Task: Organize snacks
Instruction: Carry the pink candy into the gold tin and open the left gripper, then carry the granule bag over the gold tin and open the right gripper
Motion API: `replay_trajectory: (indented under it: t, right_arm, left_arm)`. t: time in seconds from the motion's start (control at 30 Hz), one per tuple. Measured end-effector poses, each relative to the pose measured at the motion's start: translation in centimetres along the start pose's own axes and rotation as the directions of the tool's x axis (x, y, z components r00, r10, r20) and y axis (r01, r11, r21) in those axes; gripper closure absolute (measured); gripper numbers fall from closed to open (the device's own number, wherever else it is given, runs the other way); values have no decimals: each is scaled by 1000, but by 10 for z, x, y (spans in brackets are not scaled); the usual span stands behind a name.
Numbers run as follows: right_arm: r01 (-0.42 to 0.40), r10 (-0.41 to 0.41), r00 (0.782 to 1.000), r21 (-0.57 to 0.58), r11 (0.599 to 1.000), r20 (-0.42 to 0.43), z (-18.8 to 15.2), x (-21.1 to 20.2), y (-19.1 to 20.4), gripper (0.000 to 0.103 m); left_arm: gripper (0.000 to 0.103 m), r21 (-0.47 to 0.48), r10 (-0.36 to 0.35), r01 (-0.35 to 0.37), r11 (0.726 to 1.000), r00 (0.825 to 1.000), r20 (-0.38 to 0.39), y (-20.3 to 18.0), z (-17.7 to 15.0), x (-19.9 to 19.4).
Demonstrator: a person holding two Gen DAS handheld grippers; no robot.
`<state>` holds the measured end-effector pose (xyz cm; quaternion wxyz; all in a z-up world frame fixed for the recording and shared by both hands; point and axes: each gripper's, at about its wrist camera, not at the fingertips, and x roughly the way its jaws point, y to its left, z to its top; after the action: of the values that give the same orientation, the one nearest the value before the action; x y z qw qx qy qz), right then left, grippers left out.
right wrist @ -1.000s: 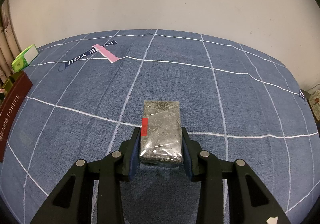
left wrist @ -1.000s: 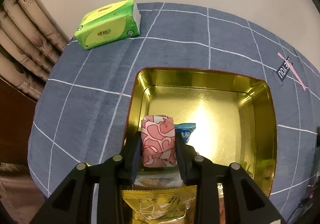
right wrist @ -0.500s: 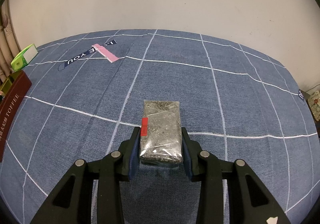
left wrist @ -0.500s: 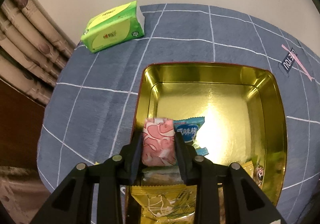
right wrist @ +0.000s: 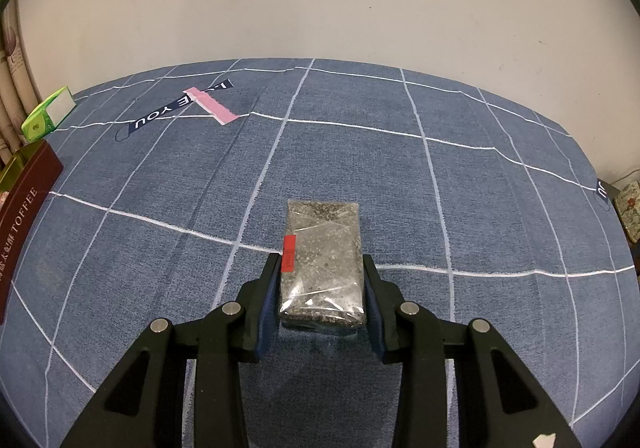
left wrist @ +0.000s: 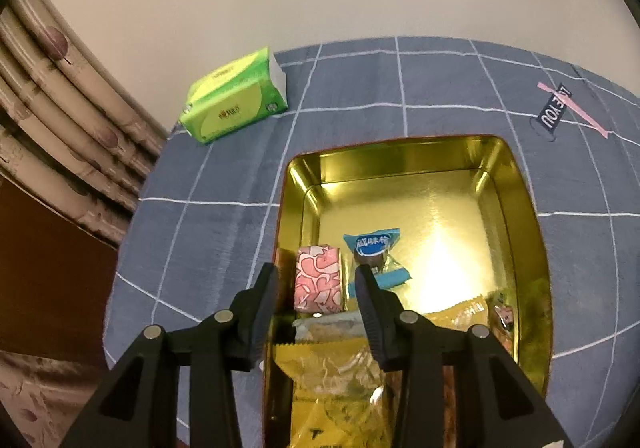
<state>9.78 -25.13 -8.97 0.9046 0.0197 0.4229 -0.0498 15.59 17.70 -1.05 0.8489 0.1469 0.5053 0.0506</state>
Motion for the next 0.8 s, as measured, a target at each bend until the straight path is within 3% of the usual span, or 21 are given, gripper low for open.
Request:
replay_trajectory:
  t: [0.2,0.37,0.8]
  right_arm:
    - [-1,1,1000,1,1000,0,0,1,1,68]
    - [-5,5,1000,4,1000,0,0,0,0,68]
    - [11,-11,1000,11,1000,-24,4,1,2,70]
  left_arm:
    - [60,-64,4,-1,998,999,38,5,-23,-26]
    - [59,-74,47,-41,996,996,77,5,-43,-48]
    - [59,-218,3,13,976,997,71,35,-84,-63]
